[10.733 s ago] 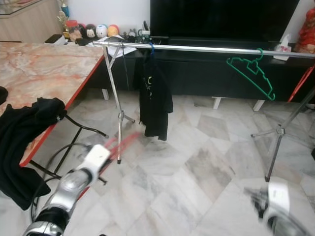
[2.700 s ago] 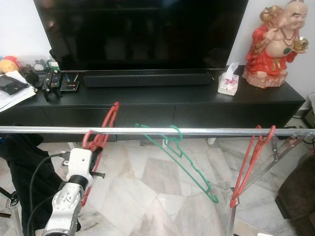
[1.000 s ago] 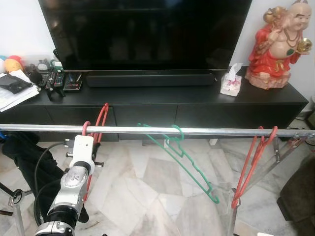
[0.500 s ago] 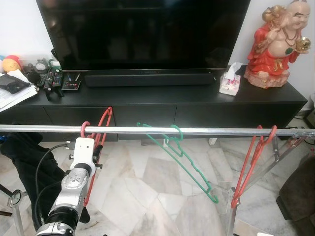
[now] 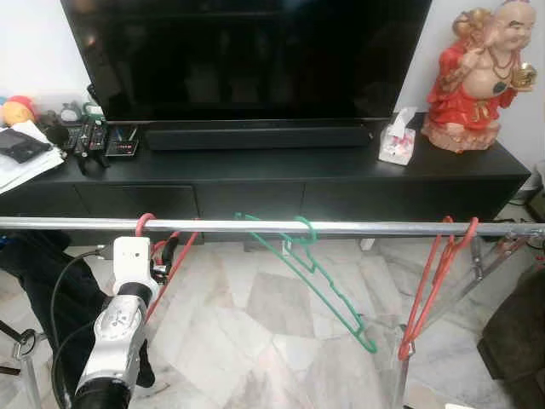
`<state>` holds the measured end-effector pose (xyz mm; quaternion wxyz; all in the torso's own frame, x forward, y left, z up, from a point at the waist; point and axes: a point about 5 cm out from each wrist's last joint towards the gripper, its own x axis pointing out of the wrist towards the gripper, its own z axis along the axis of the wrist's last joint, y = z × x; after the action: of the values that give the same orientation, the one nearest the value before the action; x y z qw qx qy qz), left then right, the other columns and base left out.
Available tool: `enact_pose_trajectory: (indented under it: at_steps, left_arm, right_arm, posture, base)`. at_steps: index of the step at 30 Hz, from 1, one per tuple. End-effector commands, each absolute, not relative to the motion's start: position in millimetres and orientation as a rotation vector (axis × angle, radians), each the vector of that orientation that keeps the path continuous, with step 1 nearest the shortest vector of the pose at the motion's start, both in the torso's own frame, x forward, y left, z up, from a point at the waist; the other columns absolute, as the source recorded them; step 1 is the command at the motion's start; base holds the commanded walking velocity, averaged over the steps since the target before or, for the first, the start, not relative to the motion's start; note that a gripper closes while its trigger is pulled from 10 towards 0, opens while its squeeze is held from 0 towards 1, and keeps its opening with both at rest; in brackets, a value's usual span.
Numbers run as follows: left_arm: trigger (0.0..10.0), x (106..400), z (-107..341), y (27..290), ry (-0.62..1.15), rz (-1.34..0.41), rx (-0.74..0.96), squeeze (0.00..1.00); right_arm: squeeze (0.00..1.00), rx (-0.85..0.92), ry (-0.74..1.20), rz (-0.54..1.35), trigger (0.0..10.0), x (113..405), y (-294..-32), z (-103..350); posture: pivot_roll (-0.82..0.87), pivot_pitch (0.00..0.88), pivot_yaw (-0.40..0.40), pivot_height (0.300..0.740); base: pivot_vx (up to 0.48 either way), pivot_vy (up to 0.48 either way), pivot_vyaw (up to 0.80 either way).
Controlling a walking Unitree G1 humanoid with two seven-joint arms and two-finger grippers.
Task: Hang hanger
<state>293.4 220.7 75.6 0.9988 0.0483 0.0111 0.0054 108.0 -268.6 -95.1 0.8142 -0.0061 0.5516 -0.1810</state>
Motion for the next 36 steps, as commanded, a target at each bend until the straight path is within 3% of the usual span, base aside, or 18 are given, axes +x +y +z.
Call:
enact_pose_trajectory:
  at_steps: [1,9,13,14,15,21,36]
  left_arm:
    - [10.0,291,78,219,0.016,-0.018,0.091,0.93]
    - [10.0,274,87,219,-0.027,-0.028,0.102,0.92]
    - [10.0,264,93,219,-0.061,-0.010,0.105,0.83]
    - [10.0,259,95,218,-0.065,-0.008,0.100,0.48]
    - [10.0,256,95,217,-0.066,-0.008,0.103,0.00]
    - [10.0,244,89,212,-0.026,0.013,0.106,0.00]
    - [10.0,244,93,203,-0.019,0.008,0.080,0.00]
  right_arm:
    - [0.00,0.000,1.172,-0.401,10.0,107,-270,-95]
    - [0.00,-0.001,1.172,-0.401,10.0,107,-271,-95]
    - [0.00,-0.001,1.172,-0.401,10.0,106,-271,-95]
    - [0.00,-0.001,1.171,-0.402,10.0,106,-271,-95]
    - [0.00,0.000,1.171,-0.402,10.0,106,-271,-95]
    - [0.00,0.002,1.171,-0.404,10.0,106,-272,-95]
    - [0.00,0.006,1.171,-0.406,10.0,106,-271,-95]
  posture:
    - [-0.05,0.000,-0.031,0.740]
    - [-0.05,0.000,-0.034,0.740]
    - [-0.04,0.000,-0.034,0.740]
    - [-0.04,0.000,-0.035,0.740]
    - [-0.04,0.000,-0.035,0.740]
    - [-0.04,0.000,-0.035,0.740]
    - [-0.04,0.000,-0.031,0.740]
  base:
    - [0.000,0.000,0.00]
    - [0.000,0.000,0.00]
    - [0.000,0.000,0.00]
    - [0.000,0.000,0.00]
    - [0.000,0.000,0.00]
    - [0.000,0.000,0.00]
    - [0.000,0.000,0.00]
